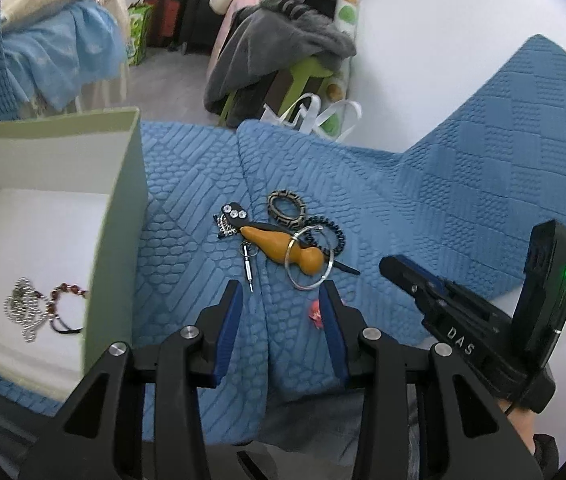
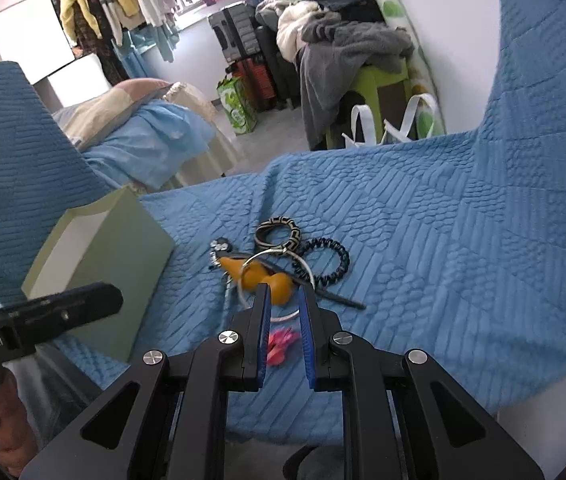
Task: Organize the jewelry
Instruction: 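Grasp the orange gourd pendant with the left tool while the right tool reaches the silver hoop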
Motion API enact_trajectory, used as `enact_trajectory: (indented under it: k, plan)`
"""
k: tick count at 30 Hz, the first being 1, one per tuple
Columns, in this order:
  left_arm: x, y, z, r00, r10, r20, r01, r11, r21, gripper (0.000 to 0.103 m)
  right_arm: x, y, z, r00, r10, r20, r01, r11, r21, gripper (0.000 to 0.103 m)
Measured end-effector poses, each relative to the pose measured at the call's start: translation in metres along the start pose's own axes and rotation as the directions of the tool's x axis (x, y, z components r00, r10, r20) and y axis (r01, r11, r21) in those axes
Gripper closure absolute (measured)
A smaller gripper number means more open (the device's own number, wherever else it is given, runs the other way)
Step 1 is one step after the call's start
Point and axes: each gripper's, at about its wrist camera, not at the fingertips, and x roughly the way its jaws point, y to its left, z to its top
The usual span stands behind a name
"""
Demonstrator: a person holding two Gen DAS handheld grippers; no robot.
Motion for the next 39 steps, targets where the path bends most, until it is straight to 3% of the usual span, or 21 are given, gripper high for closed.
enact_trajectory:
  k: [7, 13, 19, 23, 26, 39]
  plan:
    - [0.036, 0.01, 0.01, 0.999, 0.027, -0.042, -0.029, 0.999, -0.044, 0.068, 0.053, -0.011, 0.012, 0.994, 0.016, -0.105, -0.02, 0.999, -0.035, 0.085]
    - [0.056, 0.015, 0.016, 0.997, 0.034, -0.07, -0.039, 0.997, -0.069, 0.068, 0.079, -0.012, 0.016, 0.987, 0.017, -0.158, -0.027, 0.998, -0.064, 0.085]
    - [0.064, 0.017, 0.017, 0.997, 0.027, -0.079, -0.033, 0.997, -0.076, 0.068, 0.093, -0.016, 0.019, 0.978, 0.07, -0.198, -0.077, 0.997, -0.029, 0.084]
    - [0.069, 0.019, 0.016, 0.996, 0.032, -0.086, -0.039, 0.996, -0.085, 0.068, 0.097, -0.009, 0.021, 0.978, 0.079, -0.191, -0.091, 0.995, -0.052, 0.086]
    - [0.071, 0.018, 0.017, 0.996, 0.026, -0.084, -0.034, 0.995, -0.095, 0.068, 0.095, -0.009, 0.022, 0.98, 0.077, -0.182, -0.088, 0.995, -0.056, 0.096]
    - [0.074, 0.016, 0.022, 0.997, -0.02, -0.07, 0.009, 0.987, -0.157, 0.067, 0.058, -0.037, 0.018, 0.985, 0.151, -0.085, -0.148, 0.988, 0.045, 0.098]
